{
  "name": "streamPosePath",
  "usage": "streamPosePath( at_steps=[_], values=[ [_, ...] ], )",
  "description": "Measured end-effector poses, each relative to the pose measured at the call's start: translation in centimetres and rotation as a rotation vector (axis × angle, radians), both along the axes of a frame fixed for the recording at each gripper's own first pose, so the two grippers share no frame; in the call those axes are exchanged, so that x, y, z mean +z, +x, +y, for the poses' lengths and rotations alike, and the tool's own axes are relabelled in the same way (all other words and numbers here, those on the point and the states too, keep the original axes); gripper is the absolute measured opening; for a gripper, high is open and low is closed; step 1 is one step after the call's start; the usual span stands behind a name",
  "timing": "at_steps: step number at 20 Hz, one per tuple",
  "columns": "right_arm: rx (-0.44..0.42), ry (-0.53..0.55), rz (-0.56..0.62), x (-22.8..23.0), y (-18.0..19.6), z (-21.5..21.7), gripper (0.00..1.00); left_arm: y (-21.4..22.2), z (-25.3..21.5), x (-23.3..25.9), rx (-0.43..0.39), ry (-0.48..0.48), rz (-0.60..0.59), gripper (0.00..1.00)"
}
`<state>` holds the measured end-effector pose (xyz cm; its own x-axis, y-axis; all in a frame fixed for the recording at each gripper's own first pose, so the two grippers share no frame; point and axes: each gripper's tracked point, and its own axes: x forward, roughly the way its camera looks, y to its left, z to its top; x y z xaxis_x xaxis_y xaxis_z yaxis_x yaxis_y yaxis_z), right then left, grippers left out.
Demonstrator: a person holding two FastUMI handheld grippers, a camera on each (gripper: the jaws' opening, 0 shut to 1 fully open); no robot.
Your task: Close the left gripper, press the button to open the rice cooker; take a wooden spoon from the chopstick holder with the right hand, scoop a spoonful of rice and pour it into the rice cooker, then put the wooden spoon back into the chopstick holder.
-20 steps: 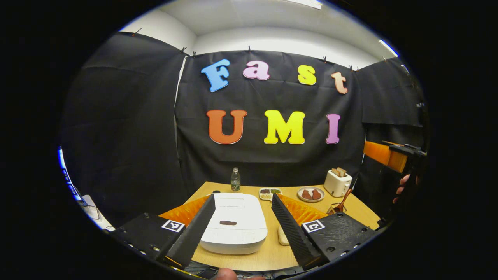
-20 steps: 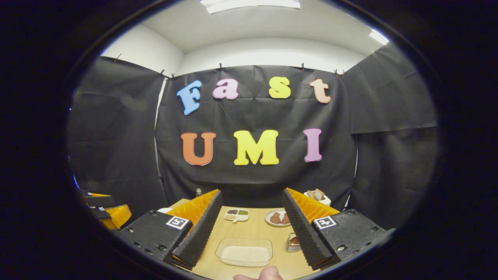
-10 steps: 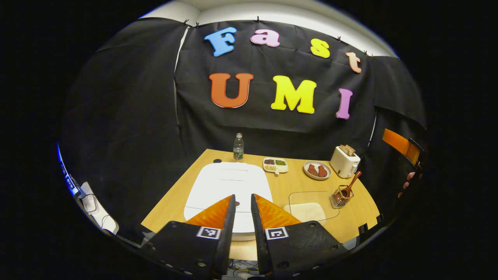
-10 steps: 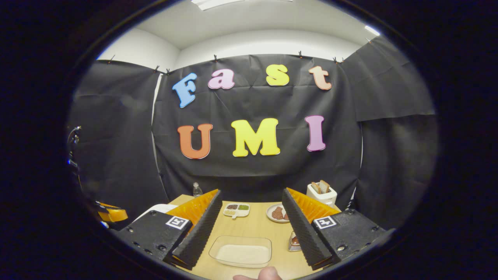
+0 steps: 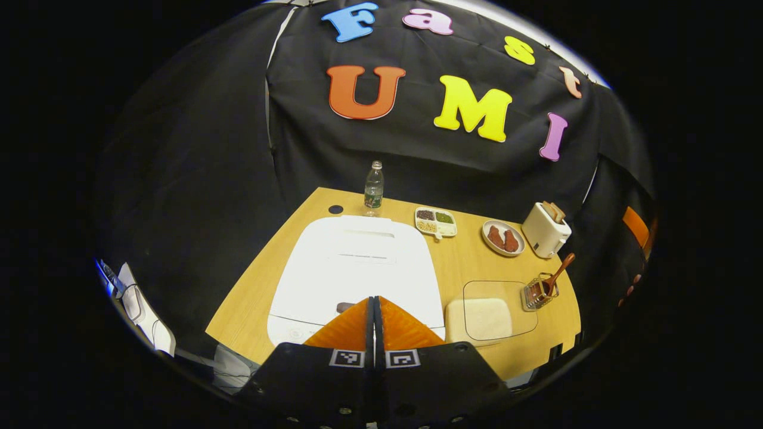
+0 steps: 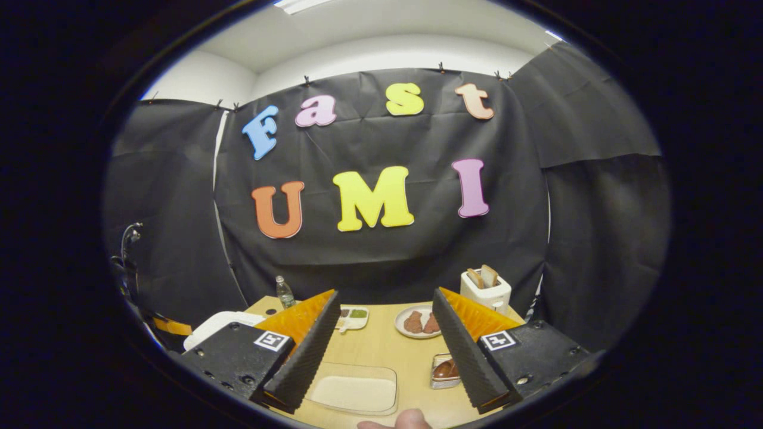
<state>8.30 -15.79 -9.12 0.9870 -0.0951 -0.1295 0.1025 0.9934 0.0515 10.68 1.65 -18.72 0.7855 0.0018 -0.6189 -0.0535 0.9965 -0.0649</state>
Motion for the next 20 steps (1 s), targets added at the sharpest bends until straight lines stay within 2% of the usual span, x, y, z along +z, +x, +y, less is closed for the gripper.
streamPosePath(
  at_steps=[4,5,6,7,10,11,12,14,15,18,19,20],
  values=[
    [0.007,0.027,0.036,-2.3,1.0,-0.9,1.0,1.4,0.6,-3.1,0.047,-0.071,0.091,0.0],
    [0.002,0.034,0.041,-2.6,1.1,-1.3,1.0,1.2,1.0,-3.4,0.05,-0.058,0.105,0.0],
    [-0.005,0.042,0.044,-2.8,1.4,-1.8,1.0,1.1,1.3,-3.6,0.043,-0.036,0.113,0.07],
    [-0.011,0.049,0.047,-2.9,1.6,-2.2,1.0,1.3,1.4,-3.7,0.035,-0.021,0.124,0.0],
    [-0.021,0.067,0.054,-3.6,2.2,-2.8,0.97,1.4,1.2,-4.4,0.01,0.003,0.145,0.0],
    [-0.025,0.072,0.061,-3.9,2.4,-2.9,1.0,1.3,1.3,-5.1,0.012,0.008,0.165,0.0],
    [-0.023,0.082,0.064,-4.0,2.4,-2.8,0.95,0.8,1.2,-5.4,0.008,0.012,0.18,0.0],
    [-0.017,0.088,0.057,-3.9,2.6,-2.5,0.96,0.8,1.5,-5.9,0.009,0.02,0.186,0.0],
    [-0.014,0.086,0.054,-3.8,2.7,-2.3,1.0,0.8,1.5,-6.0,0.028,0.011,0.2,0.0],
    [0.017,0.098,0.065,-4.4,2.7,-0.9,0.95,0.4,1.3,-6.2,0.027,0.02,0.234,0.0],
    [0.027,0.1,0.068,-4.5,2.7,-0.4,1.0,0.6,1.3,-6.1,0.025,0.021,0.23,0.0],
    [0.035,0.102,0.064,-4.2,2.7,-0.2,1.0,0.7,1.4,-5.9,0.024,0.016,0.221,0.0]
  ],
)
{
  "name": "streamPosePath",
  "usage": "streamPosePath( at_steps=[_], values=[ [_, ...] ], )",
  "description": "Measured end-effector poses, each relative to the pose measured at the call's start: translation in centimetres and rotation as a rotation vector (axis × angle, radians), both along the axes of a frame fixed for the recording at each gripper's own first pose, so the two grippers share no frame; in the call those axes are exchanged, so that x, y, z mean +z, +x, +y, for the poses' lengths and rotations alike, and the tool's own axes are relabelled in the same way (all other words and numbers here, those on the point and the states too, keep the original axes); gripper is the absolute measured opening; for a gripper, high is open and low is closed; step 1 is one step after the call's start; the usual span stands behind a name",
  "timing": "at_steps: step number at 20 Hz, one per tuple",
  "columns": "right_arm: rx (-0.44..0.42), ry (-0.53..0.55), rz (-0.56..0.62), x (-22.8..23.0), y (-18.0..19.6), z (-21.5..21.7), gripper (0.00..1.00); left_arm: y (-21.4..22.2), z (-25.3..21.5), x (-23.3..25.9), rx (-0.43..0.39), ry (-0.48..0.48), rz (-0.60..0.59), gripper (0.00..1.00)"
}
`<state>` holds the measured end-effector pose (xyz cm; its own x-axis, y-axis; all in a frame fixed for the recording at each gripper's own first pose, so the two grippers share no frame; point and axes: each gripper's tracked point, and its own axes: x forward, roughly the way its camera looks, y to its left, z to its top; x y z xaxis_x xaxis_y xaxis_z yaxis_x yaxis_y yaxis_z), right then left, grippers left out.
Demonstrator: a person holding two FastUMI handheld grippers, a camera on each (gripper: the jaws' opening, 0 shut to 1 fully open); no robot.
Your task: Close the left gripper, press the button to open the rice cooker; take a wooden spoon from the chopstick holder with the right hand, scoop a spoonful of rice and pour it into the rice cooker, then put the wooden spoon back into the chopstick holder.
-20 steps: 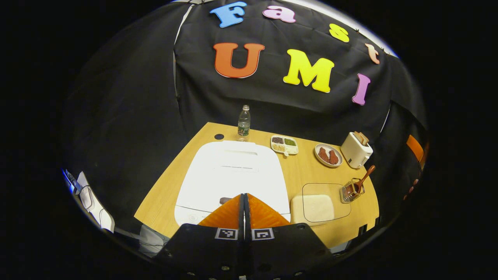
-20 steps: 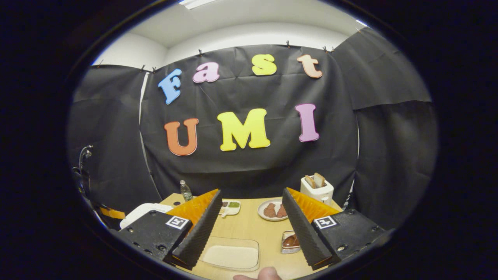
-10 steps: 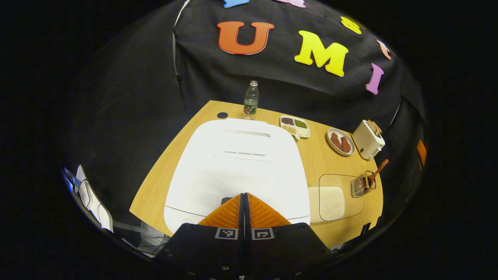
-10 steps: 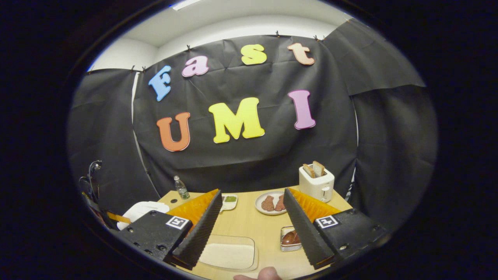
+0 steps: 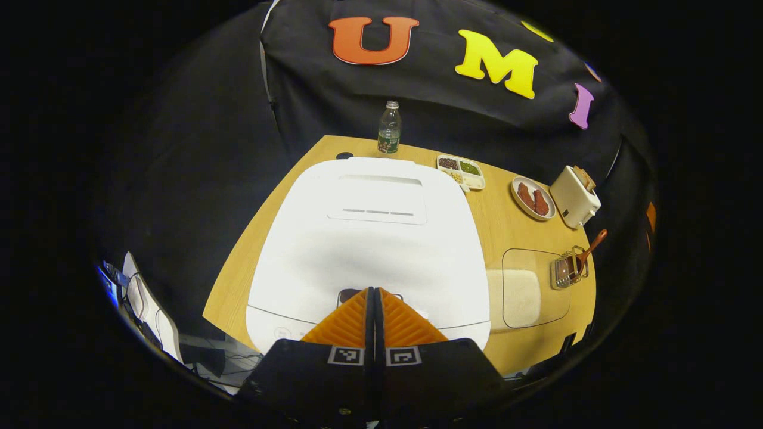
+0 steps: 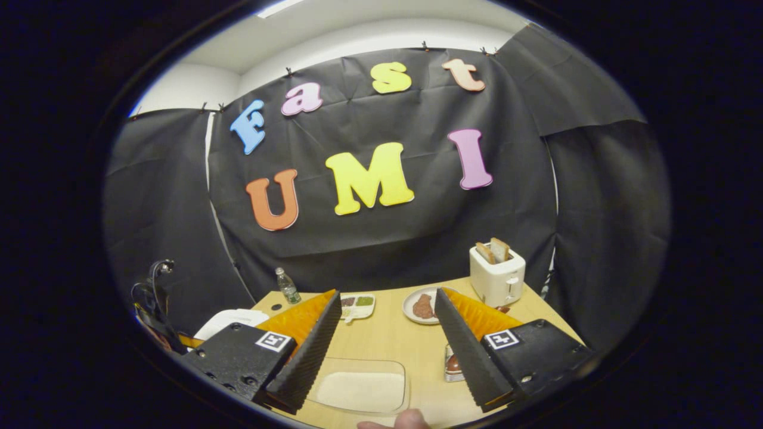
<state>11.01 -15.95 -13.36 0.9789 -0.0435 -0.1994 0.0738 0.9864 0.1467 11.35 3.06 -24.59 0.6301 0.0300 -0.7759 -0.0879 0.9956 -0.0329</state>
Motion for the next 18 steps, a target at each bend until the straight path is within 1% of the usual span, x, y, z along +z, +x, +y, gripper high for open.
streamPosePath(
  at_steps=[1,2,3,5,6,7,8,9,10,11,12,13,14,15,16,17,18],
  values=[
    [0.006,0.001,-0.01,0.6,0.0,0.2,0.95,0.1,0.0,0.3,-0.001,-0.01,-0.017,0.0],
    [0.01,-0.004,-0.023,1.2,-0.1,0.3,1.0,0.2,-0.1,0.6,0.004,-0.024,-0.041,0.0],
    [0.012,-0.013,-0.037,1.8,-0.2,0.3,1.0,0.8,-0.1,1.4,0.025,-0.035,-0.089,0.0],
    [0.012,-0.037,-0.067,3.1,-0.5,0.1,1.0,1.5,0.1,4.8,0.051,-0.051,-0.225,0.0],
    [0.014,-0.046,-0.084,3.7,-0.7,0.3,0.95,2.0,0.2,6.4,0.058,-0.053,-0.283,0.0],
    [0.015,-0.053,-0.097,4.3,-0.8,0.4,1.0,2.4,0.2,7.8,0.066,-0.061,-0.325,0.0],
    [0.016,-0.058,-0.111,4.7,-1.0,0.6,1.0,3.0,0.2,9.1,0.077,-0.077,-0.356,0.0],
    [0.02,-0.064,-0.126,5.3,-1.1,0.9,0.95,3.6,0.0,10.4,0.081,-0.088,-0.392,0.0],
    [0.022,-0.07,-0.134,5.6,-1.1,1.0,1.0,4.3,0.2,12.0,0.079,-0.081,-0.447,0.01],
    [0.03,-0.073,-0.131,5.6,-1.1,1.2,1.0,5.2,0.3,13.8,0.077,-0.06,-0.511,0.01],
    [0.039,-0.073,-0.123,5.5,-1.2,1.4,0.95,5.7,-0.1,15.4,0.058,-0.054,-0.57,0.02],
    [0.039,-0.073,-0.123,5.8,-1.3,1.3,1.0,6.0,-0.6,16.7,0.043,-0.047,-0.603,0.15],
    [0.033,-0.079,-0.131,6.2,-1.5,1.0,0.96,6.0,-0.7,17.5,0.034,-0.03,-0.627,0.33],
    [0.028,-0.086,-0.132,6.4,-1.6,0.8,1.0,6.0,-0.6,18.3,0.032,0.002,-0.653,0.61],
    [0.028,-0.091,-0.128,6.3,-1.7,0.9,1.0,6.1,-0.5,19.1,0.017,0.021,-0.68,0.89],
    [0.03,-0.096,-0.12,6.3,-1.8,0.9,1.0,5.5,-0.5,20.3,0.014,0.044,-0.703,0.97],
    [0.031,-0.099,-0.119,6.5,-1.9,0.9,1.0,5.2,-0.5,21.1,0.014,0.059,-0.725,0.97]
  ],
)
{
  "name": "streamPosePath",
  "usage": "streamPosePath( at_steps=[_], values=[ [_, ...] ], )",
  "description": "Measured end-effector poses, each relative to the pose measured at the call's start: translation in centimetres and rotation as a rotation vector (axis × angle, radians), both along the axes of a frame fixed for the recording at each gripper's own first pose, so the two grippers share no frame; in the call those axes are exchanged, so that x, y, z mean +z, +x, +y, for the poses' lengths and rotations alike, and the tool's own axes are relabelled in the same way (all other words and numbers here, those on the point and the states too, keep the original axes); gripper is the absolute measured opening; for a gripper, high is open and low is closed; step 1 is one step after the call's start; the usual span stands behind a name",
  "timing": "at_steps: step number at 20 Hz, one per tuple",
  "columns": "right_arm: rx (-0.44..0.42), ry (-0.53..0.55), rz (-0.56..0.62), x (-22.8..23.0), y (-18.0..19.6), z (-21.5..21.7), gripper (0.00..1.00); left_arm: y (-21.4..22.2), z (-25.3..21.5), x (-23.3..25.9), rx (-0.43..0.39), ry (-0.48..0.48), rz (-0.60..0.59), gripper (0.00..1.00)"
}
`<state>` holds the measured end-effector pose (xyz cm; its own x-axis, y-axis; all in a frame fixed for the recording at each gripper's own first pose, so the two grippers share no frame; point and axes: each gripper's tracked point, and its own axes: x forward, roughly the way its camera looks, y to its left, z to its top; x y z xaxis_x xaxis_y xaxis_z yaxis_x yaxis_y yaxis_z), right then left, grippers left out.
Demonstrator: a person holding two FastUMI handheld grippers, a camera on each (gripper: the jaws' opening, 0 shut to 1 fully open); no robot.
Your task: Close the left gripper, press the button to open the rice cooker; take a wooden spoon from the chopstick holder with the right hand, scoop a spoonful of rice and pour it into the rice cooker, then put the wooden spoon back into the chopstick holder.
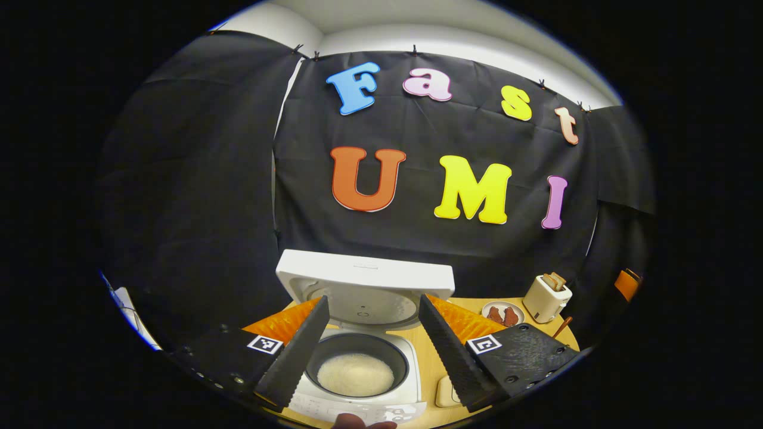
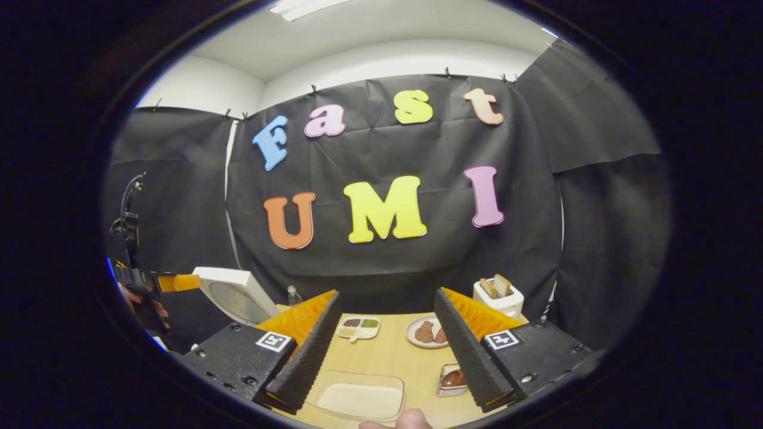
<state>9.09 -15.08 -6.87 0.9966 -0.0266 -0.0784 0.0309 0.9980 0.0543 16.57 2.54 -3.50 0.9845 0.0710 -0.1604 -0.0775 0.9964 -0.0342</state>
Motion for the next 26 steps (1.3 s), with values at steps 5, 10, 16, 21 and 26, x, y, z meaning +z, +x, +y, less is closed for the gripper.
streamPosePath(
  at_steps=[5,10,16,21,26],
  values=[
    [-0.026,-0.023,0.017,0.2,-0.7,-1.2,1.0,-2.2,-1.4,2.1,-0.013,-0.033,-0.081,1.0],
    [-0.071,-0.045,0.105,-3.0,-1.9,-4.0,0.95,-5.4,-3.9,1.0,-0.017,0.026,-0.1,0.94],
    [-0.117,0.011,0.246,-9.0,-2.1,-8.4,1.0,-7.0,-6.3,1.2,-0.038,0.047,-0.139,0.94],
    [-0.163,0.124,0.349,-15.1,-0.1,-12.8,0.96,-6.4,-7.5,0.3,-0.026,0.062,-0.118,0.94],
    [-0.166,0.241,0.429,-21.4,3.8,-16.6,1.0,-6.3,-8.5,-0.7,-0.004,0.065,-0.075,0.94]
  ],
)
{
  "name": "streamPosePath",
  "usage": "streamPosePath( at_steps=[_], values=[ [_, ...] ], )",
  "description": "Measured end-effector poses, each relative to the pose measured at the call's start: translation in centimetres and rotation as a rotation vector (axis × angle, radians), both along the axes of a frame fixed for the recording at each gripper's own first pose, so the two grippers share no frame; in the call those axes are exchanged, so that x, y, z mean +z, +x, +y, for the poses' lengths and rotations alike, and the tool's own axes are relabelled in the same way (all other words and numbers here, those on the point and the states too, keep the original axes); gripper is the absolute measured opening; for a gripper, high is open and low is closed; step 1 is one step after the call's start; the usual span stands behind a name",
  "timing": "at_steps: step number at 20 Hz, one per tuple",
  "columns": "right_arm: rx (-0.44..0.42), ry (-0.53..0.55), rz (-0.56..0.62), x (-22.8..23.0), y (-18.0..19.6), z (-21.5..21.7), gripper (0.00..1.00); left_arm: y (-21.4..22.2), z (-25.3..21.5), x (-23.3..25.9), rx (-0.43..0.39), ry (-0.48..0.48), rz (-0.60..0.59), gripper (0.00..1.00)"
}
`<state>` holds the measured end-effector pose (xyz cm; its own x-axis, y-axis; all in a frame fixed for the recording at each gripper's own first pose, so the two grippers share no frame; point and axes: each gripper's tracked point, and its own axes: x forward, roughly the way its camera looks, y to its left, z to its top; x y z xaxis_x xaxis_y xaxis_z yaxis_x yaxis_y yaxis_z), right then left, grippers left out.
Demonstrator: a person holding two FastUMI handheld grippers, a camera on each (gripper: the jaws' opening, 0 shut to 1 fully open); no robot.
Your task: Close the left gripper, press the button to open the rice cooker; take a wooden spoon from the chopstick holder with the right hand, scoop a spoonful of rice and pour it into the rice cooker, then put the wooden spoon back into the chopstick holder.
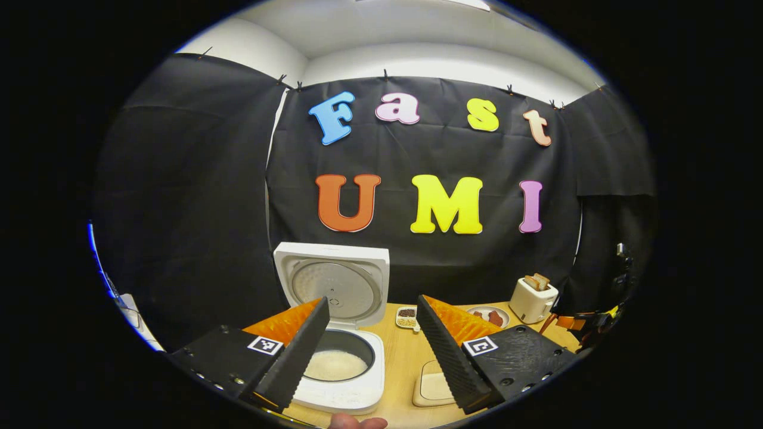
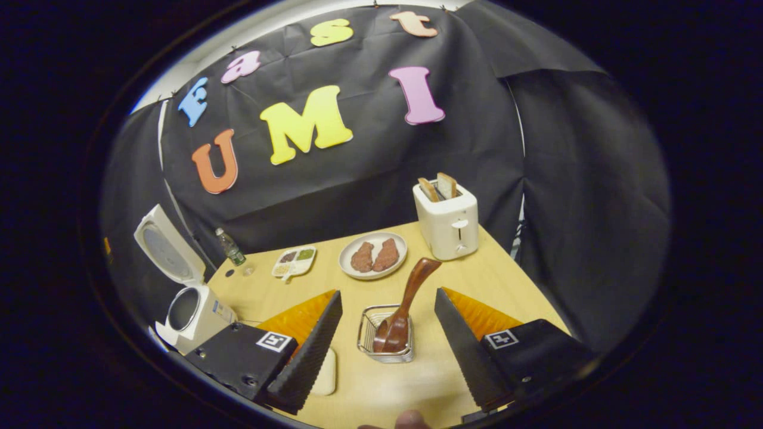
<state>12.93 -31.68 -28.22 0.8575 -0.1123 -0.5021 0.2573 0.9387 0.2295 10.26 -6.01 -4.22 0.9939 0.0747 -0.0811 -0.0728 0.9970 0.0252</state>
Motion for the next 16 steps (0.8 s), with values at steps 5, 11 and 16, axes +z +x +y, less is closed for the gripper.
streamPosePath(
  at_steps=[5,11,16],
  values=[
    [-0.032,0.094,0.071,-5.8,3.8,-2.0,1.0,0.1,0.3,0.0,0.05,0.018,0.043,0.94],
    [0.032,0.161,0.132,-9.2,7.8,-2.3,0.73,0.1,0.9,-0.9,0.113,0.011,0.087,0.94],
    [0.07,0.201,0.138,-9.3,8.5,-1.9,0.49,0.6,0.9,-1.7,0.137,0.013,0.103,0.94]
  ],
)
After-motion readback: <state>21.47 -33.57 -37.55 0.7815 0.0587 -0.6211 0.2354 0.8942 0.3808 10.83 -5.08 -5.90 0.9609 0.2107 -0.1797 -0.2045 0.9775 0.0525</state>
